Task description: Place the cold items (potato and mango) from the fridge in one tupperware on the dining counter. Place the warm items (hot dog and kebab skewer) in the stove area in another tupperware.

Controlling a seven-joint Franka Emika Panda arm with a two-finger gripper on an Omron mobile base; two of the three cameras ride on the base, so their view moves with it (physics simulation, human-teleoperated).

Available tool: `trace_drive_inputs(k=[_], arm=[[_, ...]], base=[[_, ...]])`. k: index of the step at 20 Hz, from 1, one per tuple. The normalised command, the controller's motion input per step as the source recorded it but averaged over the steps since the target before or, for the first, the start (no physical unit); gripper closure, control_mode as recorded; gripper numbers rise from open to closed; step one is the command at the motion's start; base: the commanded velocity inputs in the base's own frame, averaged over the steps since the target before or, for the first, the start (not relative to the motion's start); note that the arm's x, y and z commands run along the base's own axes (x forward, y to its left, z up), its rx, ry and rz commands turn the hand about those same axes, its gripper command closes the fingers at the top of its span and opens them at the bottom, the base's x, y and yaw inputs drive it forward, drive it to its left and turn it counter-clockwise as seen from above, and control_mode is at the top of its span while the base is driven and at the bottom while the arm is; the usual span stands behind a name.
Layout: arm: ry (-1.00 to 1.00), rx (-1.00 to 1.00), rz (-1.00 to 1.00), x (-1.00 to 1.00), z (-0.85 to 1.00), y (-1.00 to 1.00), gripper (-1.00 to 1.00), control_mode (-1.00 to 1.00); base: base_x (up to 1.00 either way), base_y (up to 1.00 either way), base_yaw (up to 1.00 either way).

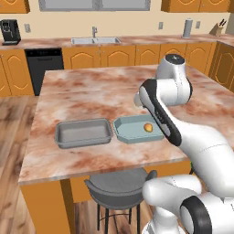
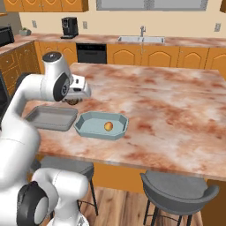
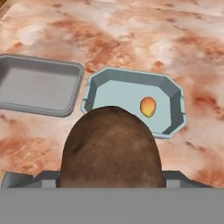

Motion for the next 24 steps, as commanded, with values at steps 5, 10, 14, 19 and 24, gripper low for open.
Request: trace_drive_inputs(k=[5, 10, 14, 19, 24], arm=[[0.16, -0.14, 0.0, 0.17, -0.6, 0.09, 1.0, -1.0], [0.12, -0.02, 0.01, 0.4, -0.64, -0.02, 1.0, -1.0], [0.06, 0.07, 0.06, 0.6, -0.56, -0.09, 1.0, -1.0], [0.06, 0.03, 0.05, 0.68, -0.5, 0.0, 1.0, -1.0], [0.07, 0.0, 0.07, 0.52, -0.54, 0.0, 1.0, -1.0]], base=[[0.0, 0.0, 0.0], [0.0, 0.0, 0.0], [0.0, 0.0, 0.0], [0.0, 0.0, 0.0], [0.0, 0.0, 0.0]])
